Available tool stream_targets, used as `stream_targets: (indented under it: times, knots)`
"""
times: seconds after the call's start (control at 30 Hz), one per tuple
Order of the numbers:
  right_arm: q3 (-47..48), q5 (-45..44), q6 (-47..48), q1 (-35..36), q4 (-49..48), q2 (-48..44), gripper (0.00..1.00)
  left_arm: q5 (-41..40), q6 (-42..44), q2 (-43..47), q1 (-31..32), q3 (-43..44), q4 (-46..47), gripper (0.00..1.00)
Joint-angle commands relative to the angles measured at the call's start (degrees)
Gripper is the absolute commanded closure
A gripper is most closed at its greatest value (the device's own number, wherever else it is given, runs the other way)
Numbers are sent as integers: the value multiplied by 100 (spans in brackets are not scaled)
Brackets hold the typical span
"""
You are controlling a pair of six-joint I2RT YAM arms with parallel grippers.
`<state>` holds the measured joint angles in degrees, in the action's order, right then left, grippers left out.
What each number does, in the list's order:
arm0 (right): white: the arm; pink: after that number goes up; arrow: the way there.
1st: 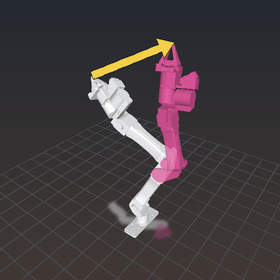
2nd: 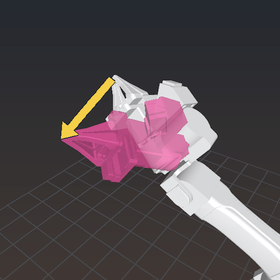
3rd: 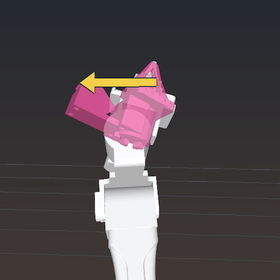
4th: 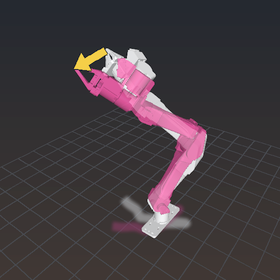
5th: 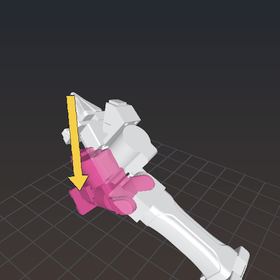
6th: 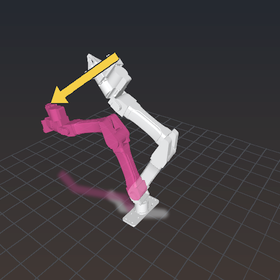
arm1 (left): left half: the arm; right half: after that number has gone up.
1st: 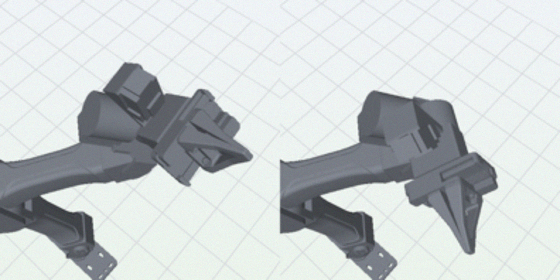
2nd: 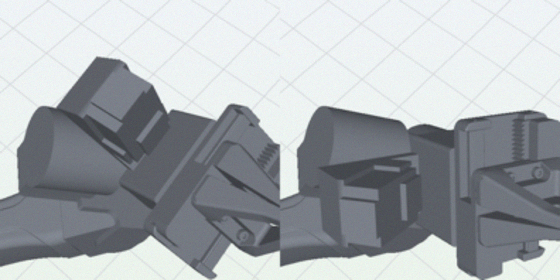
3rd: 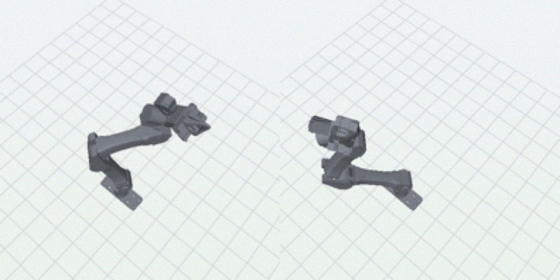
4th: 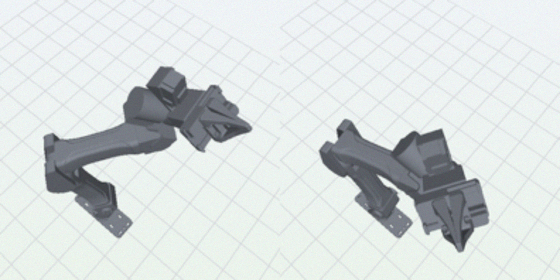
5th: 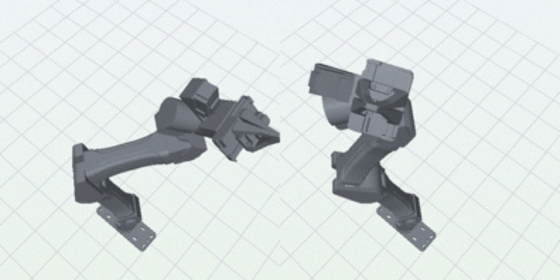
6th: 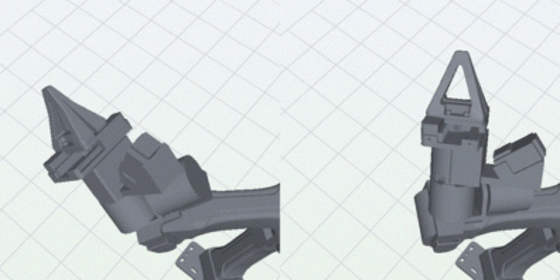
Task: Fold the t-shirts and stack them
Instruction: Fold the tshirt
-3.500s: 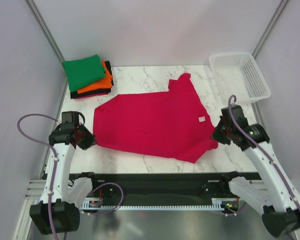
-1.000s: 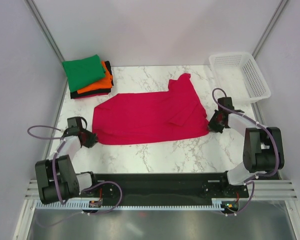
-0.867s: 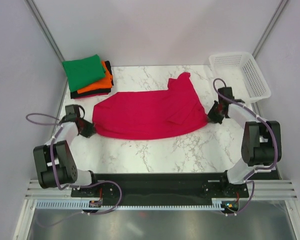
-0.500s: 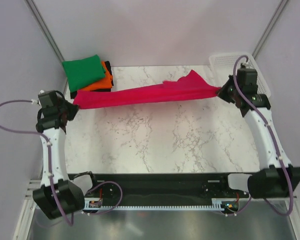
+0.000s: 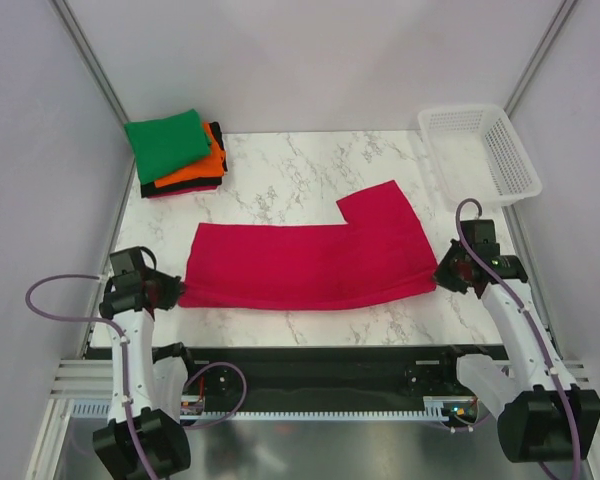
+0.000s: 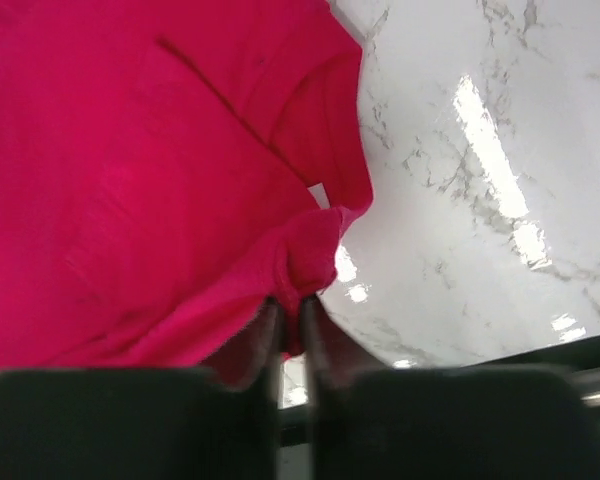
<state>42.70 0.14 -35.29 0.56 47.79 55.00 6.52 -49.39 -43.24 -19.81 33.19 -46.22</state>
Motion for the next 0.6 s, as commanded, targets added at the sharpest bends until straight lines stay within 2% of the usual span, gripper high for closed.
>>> stream_targets:
  times: [0.0,0.07,0.1,0.13,0.2,0.33,0.4,0.57]
  knots:
    - [134,142,-390,-29,160,-253,69,-81,-387,211,-40,179,-282,78]
    - [81,310,-435,-21,257,-402,41,-133,-519,377,-49,292,-510,57]
    - [55,381,-479,-29,344,-455,26,-195,-563,448,-58,337,-711,31]
    - [46,442,-479,-21,397,-586,21,-256,-607,553,-49,381,-835,17]
    - [63,417,-488,-29,546,-736,13,-520,-739,912,-58,556,-1142,1]
    - [431,232,-269,-29,688,-1079,10,-863,-643,1414,-58,1030,-1302,0]
    - [581,380,-102,-29,418,-1062,10,-995,-520,1468,-58,1365,-1250,0]
    - [1370,732,338,-29,-321,-246,10,-794,577,1214,-49,1683,-742,0]
